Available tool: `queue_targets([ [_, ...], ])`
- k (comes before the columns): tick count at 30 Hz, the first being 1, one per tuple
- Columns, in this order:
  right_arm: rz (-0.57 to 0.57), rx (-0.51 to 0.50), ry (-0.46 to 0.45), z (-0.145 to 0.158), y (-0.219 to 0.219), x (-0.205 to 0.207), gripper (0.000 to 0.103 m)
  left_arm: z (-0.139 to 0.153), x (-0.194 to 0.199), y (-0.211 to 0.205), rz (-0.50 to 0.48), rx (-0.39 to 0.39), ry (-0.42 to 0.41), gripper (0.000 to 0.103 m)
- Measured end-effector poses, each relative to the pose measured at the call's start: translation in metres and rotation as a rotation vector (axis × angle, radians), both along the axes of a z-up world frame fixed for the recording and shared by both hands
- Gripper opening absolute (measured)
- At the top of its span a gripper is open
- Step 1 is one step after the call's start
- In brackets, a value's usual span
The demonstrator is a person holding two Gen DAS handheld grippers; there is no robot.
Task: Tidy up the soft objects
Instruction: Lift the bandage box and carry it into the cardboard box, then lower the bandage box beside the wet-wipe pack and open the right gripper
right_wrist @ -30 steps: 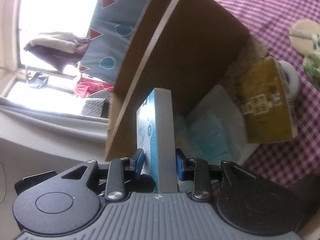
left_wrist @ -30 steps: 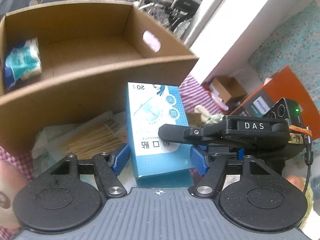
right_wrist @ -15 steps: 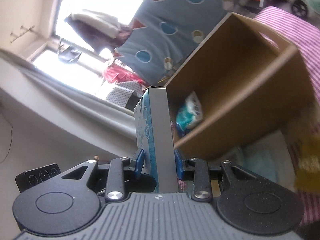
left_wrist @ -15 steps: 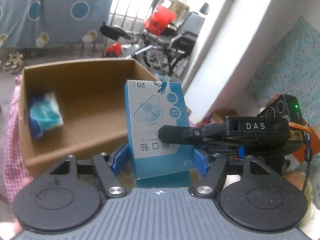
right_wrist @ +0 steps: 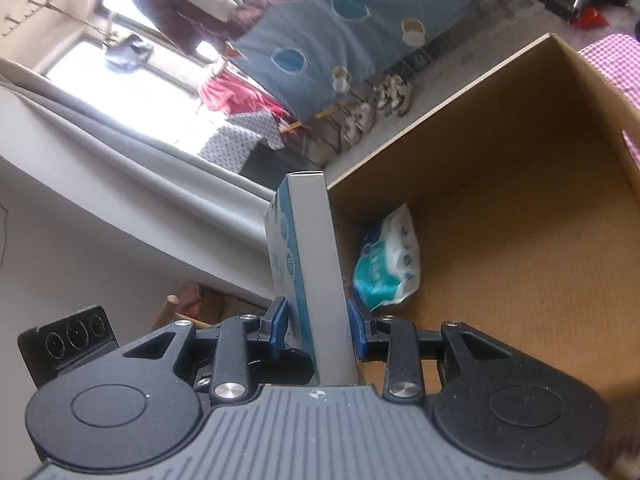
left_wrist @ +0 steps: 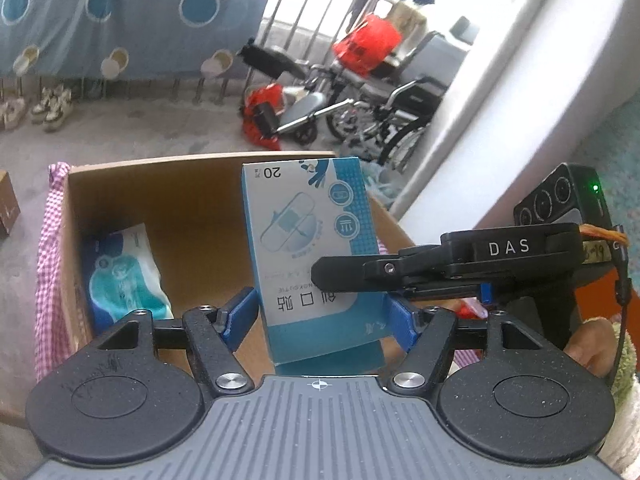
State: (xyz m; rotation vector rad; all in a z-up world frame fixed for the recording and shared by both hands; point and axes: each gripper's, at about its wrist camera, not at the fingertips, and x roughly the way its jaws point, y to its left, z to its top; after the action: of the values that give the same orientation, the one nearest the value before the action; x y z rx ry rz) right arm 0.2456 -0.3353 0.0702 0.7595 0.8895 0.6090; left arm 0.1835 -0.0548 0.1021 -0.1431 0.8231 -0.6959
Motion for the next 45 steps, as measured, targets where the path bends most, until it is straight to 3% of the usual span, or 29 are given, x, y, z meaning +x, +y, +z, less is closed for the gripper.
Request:
queue_targets([
  [8,0.066,-0.024,0.203,-0.046,-0.007,0.102,0.035,-0.037,0.092,-0.014,0.048,0.058,0.157,0.070],
  [13,0.085,-0.075,0.319,-0.091,0.002,0.152,0.035,-0.062,0.128,-0.025,0.112,0.191,0.179,0.076],
  [14,0.082,-0.085,0.352,-0.103,0.005,0.160,0.048,-0.068,0.132,-0.026,0.127,0.210,0.187,0.076],
  [16,0.095,-0.045,0.376,-0.115,0.010,0.168,0.049,-0.076,0.138,-0.026,0.158,0.253,0.202,0.076],
  [20,0.094,-0.127,0.327,-0.106,0.026,0.166,0.049,-0.076,0.136,-0.016,0.166,0.238,0.217,0.079],
  [27,0.040,-0.142,0.320,-0.100,0.031,0.156,0.050,-0.061,0.125,0.000,0.170,0.194,0.190,0.085],
  [33,0.028,-0.307,0.239,-0.079,0.054,0.145,0.051,-0.049,0.112,0.009,0.175,0.158,0.162,0.093],
  [41,0.006,-0.376,0.228,-0.065,0.065,0.141,0.050,-0.030,0.092,0.020,0.181,0.124,0.107,0.095],
  [45,0.003,-0.457,0.197,-0.058,0.071,0.137,0.050,-0.023,0.084,0.030,0.183,0.103,0.087,0.096],
])
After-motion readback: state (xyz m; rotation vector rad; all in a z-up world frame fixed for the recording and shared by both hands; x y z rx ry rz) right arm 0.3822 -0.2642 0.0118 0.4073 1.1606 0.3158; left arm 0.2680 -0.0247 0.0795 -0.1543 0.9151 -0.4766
